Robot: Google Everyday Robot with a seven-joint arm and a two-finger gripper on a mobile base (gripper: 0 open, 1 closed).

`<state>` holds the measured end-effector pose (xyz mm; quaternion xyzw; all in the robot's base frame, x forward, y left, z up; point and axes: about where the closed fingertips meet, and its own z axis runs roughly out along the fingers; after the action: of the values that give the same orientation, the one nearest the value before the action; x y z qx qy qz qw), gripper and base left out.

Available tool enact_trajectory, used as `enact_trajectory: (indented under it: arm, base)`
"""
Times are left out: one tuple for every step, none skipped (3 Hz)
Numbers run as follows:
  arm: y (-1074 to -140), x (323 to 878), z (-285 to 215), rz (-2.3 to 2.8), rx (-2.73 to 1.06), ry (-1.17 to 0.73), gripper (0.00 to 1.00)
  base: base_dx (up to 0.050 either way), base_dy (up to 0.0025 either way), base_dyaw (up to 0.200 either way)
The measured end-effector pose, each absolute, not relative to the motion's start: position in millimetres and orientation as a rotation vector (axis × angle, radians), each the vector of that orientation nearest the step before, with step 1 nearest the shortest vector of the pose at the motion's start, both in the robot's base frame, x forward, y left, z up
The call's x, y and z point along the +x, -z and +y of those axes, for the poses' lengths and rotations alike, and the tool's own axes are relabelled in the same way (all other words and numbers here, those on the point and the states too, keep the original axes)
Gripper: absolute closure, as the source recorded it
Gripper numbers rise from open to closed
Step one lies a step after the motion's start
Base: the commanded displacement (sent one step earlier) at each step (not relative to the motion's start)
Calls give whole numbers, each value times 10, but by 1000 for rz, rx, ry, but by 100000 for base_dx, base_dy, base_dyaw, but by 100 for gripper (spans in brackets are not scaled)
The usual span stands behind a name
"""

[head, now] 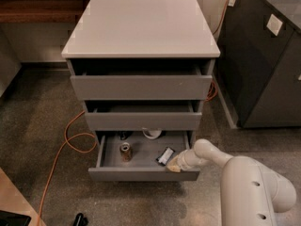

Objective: Pick rxbar blueberry from bottom drawer and place on counter

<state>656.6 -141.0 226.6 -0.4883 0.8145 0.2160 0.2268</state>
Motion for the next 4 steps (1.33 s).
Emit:
enact_trajectory:
  arm:
    - [-2362,6741,-1550,2226,-1308,-568,100]
    - [-2490,6930,-1653,2196,-1284,-545,100]
    - [-2487,7038,-1675,2190,-1287,-544,100]
    - [-2379,7085,-1599,2198,-1317,-556,100]
  base:
    - [0,0,0]
    - [0,0,0]
    - [0,0,0]
    - [0,0,0]
